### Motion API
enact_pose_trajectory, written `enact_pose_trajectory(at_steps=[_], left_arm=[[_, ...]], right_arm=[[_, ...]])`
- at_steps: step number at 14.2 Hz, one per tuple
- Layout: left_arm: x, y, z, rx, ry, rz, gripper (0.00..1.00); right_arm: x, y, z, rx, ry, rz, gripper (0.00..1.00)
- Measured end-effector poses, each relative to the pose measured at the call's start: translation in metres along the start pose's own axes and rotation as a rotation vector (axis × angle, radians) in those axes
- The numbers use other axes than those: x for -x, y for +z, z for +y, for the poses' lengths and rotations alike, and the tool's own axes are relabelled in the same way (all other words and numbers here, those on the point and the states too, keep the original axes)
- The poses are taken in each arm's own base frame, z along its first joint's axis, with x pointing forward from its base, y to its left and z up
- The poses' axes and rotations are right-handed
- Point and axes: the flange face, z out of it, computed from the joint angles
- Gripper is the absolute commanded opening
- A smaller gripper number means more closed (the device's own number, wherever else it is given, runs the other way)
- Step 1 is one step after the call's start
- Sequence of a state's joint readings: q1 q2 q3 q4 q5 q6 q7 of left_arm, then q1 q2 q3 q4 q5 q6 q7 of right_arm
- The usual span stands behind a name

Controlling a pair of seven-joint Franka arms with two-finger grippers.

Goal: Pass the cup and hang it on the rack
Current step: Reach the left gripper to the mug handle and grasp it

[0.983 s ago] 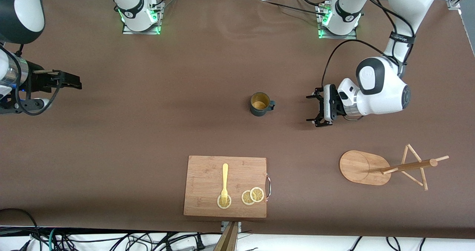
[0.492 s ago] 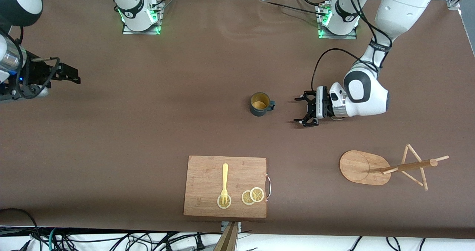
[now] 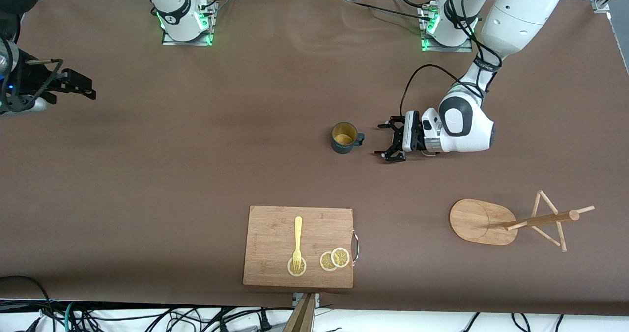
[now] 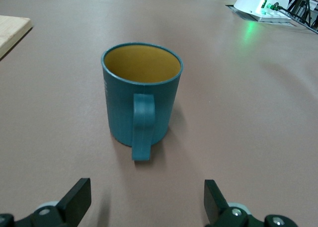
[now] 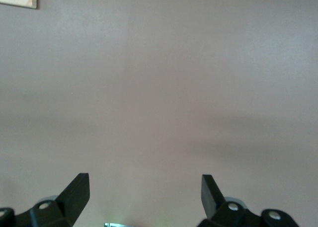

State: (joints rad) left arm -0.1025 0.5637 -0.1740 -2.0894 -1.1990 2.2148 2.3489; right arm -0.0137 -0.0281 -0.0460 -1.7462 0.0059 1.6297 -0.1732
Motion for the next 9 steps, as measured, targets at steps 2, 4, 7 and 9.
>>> enact_pose_trajectory(at_steps=[2,4,7,9], left_arm=[[0.000,0.004,0.000,0.001,-0.006,0.005,1.00],[-0.002,0.013,0.001,0.009,-0.006,0.013,1.00],[-0.008,0.030,0.001,0.010,-0.010,0.025,1.00],[-0.011,0.038,0.000,0.001,-0.007,0.016,1.00]], right_arm=[[0.006,-0.012,0.017,0.003,0.032,0.038,1.00],[0.010,-0.020,0.038,0.005,0.067,0.072,1.00],[0.012,-0.028,0.042,0.003,0.074,0.072,1.00],[0.012,-0.030,0.038,0.002,0.066,0.066,1.00]])
